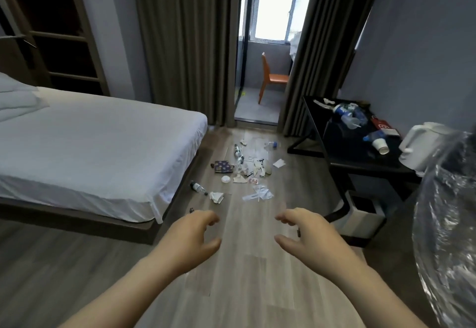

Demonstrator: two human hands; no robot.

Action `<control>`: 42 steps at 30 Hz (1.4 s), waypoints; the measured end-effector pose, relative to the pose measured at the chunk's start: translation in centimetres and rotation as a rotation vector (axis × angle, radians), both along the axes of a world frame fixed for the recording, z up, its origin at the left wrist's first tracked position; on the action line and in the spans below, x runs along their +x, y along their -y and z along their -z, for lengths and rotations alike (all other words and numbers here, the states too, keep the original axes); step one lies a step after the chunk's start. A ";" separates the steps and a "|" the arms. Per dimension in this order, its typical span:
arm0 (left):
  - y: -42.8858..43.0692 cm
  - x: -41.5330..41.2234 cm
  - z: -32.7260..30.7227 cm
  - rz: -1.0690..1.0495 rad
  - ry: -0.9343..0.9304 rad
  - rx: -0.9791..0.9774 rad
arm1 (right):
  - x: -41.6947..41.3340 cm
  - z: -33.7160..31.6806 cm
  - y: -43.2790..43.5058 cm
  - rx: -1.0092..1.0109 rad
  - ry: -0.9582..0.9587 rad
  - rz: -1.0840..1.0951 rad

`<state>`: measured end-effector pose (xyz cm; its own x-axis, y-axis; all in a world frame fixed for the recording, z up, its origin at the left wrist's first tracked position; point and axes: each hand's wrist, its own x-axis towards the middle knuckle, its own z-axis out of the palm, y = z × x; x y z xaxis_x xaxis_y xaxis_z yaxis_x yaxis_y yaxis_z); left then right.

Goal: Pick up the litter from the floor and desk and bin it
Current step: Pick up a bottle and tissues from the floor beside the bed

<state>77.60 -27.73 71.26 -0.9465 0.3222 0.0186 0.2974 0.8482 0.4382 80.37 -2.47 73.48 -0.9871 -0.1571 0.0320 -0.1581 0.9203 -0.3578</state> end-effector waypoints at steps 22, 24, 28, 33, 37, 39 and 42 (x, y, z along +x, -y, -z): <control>-7.0 -36.2 3.9 -0.140 0.066 -0.044 | -38.8 3.5 -8.8 -0.077 0.105 -0.071; -6.8 -39.2 4.5 -0.135 0.081 -0.048 | -41.7 4.0 -8.7 -0.079 0.107 -0.067; -6.2 -46.0 5.9 -0.129 0.141 -0.054 | -47.7 5.1 -7.8 -0.085 0.128 -0.057; -4.0 -54.8 7.9 -0.141 0.196 -0.045 | -55.9 6.4 -5.4 -0.083 0.194 -0.022; -1.5 -61.7 9.5 -0.154 0.239 -0.007 | -63.0 7.6 -3.0 -0.092 0.260 -0.010; -0.7 -64.0 10.1 -0.149 0.239 -0.012 | -65.0 8.0 -2.1 -0.076 0.280 -0.015; 0.3 -67.6 12.0 -0.149 0.279 -0.027 | -68.5 9.6 -1.2 -0.083 0.316 -0.020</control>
